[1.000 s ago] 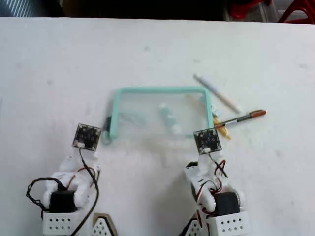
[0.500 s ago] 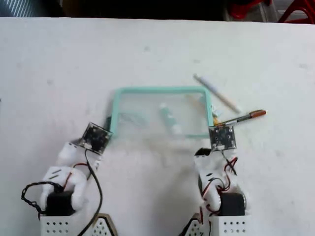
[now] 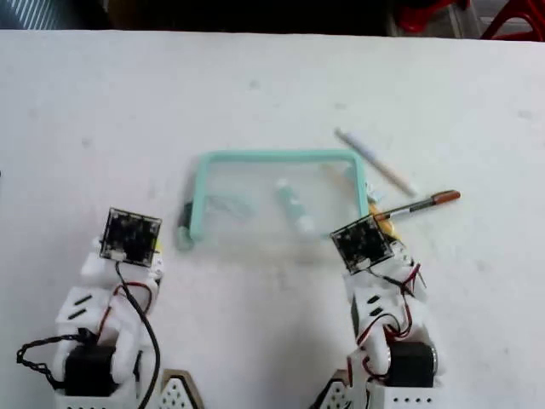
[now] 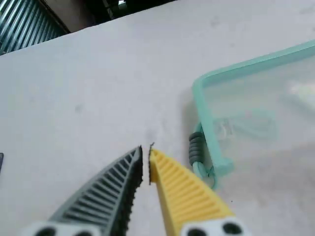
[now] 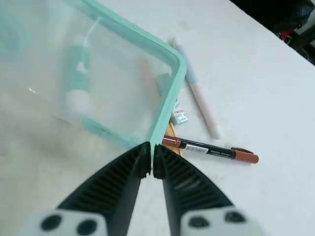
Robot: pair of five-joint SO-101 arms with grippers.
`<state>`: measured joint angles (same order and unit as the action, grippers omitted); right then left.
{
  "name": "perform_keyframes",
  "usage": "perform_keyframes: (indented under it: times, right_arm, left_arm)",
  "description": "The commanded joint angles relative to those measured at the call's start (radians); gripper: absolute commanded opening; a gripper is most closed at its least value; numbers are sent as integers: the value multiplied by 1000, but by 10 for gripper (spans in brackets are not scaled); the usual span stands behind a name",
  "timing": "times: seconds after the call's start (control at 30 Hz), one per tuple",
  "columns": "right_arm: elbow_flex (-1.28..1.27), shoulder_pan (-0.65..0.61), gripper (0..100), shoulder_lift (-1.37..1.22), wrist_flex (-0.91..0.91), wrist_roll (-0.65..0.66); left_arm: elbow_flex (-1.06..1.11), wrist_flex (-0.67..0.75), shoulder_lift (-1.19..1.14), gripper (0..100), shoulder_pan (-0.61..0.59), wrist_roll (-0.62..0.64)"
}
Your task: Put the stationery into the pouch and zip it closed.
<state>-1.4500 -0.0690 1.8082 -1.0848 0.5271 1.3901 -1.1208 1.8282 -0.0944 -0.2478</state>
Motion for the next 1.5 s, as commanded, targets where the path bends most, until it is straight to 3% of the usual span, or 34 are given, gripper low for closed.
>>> perform_keyframes:
  times: [0.0,0.23,0.4,0.57,0.7,1.07,1.23,1.37,1.47]
  right_arm:
    - [-2,12,18,-5,13,-132]
    - [-158,19,18,-5,113,-35]
    - [-164,22,18,-5,111,-26]
    - [-158,97,18,-4,113,-32]
    - [-158,111,18,-4,125,-32]
    - [-163,105,18,-4,125,-26]
    - [-163,105,18,-4,127,-26]
    - [-163,116,18,-4,127,-26]
    - [-150,199,18,-4,143,-35]
  left_arm:
    - [-75,28,-45,128,31,20]
    - [-377,20,-533,116,54,61]
    - [-617,-104,-1030,123,159,138]
    - [-744,-224,-1307,253,183,301]
    - [-772,-290,-1351,374,197,488]
    - [-766,-315,-1359,377,452,689]
    - [-738,-261,-1360,377,469,687]
    - [-623,-118,-1360,377,469,689]
    - [-577,-43,-1359,377,473,767]
